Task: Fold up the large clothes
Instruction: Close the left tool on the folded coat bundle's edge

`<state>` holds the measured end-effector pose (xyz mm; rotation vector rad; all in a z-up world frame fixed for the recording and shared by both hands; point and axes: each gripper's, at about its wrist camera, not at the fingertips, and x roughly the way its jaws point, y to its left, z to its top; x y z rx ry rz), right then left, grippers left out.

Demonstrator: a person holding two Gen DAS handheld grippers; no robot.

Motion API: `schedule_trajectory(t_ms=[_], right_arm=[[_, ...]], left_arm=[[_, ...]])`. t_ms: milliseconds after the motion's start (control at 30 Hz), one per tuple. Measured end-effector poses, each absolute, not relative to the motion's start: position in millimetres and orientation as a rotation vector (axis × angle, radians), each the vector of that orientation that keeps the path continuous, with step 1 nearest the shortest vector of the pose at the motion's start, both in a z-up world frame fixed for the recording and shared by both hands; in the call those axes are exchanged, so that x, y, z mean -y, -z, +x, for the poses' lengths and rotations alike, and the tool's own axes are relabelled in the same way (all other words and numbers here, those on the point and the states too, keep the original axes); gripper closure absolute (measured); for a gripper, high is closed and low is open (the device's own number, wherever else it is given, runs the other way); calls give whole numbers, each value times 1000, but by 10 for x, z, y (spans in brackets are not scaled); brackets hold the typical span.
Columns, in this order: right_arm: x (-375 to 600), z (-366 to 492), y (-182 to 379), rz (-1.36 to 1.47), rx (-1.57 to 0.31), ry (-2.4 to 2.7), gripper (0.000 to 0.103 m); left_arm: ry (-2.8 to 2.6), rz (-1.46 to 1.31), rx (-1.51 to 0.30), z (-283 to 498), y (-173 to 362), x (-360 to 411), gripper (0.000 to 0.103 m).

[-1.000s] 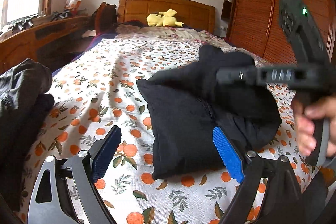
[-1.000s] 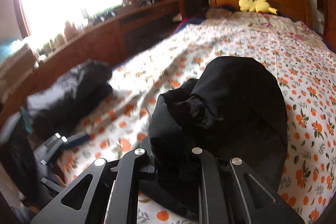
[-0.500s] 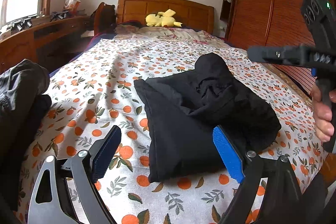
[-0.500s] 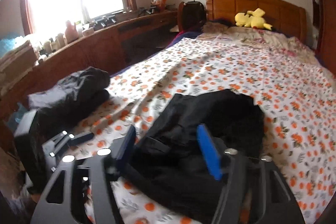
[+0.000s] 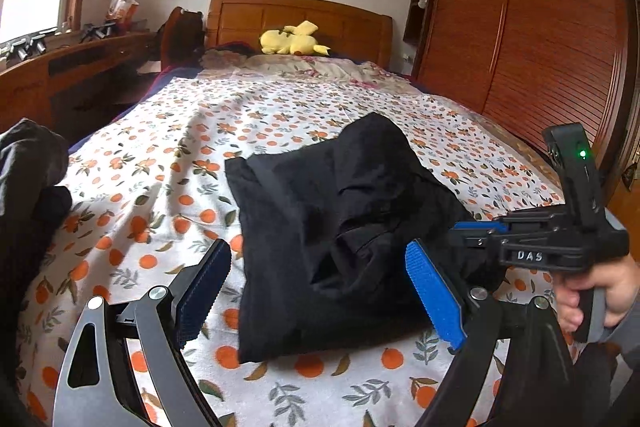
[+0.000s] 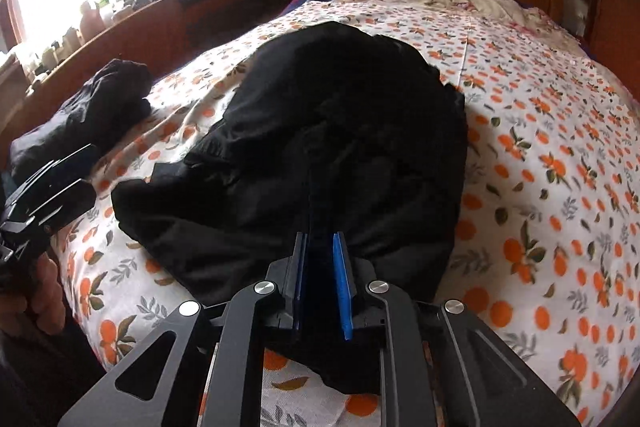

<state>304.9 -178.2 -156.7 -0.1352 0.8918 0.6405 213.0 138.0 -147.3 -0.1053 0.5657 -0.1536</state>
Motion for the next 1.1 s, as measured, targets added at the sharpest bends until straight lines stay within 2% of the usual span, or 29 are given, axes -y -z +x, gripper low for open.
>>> schedule_trajectory(t_ms=[100,167,233,400,467,533,567,633,733,967,1033,1100], right_arm=[[1788,3041,1603,-130,-891,-643,89],[1814,3038,1604,-120,-889,-646,89],[1833,3034,1584,-115,-885,-647,89],[1886,2969,1458,-126,-842,-637,89],[1921,2933,1397,-135,-813,-627,89],[1962,2923,1346,-133,-799,-622,88],[1977,2919,1326,-129,-796,-621,88],[2007,2926,1292,-123,-794,-620,87],[2014,2931,1274,-126,-794,-625,87],[1806,2783,1247,-177,-781,-677,87],[1720,2725,1238,-207,-767,-692,85],[1654,2686,1256,-225,-764,-702,78]], left_arm=[[170,-110,-572,2171,1509,-1342,13],[195,-121,-585,2213,1545,-1302,21],[215,-125,-612,2266,1594,-1263,35],[229,-110,-668,2372,1739,-1160,43],[243,-114,-684,2390,1774,-1157,54],[275,-122,-710,2411,1806,-1148,78],[283,-113,-718,2414,1813,-1137,80],[302,-109,-713,2403,1803,-1125,94],[305,-121,-673,2339,1703,-1176,98],[227,-139,-618,2249,1542,-1484,99],[195,-131,-623,2245,1550,-1581,99],[173,-136,-637,2253,1577,-1667,99]])
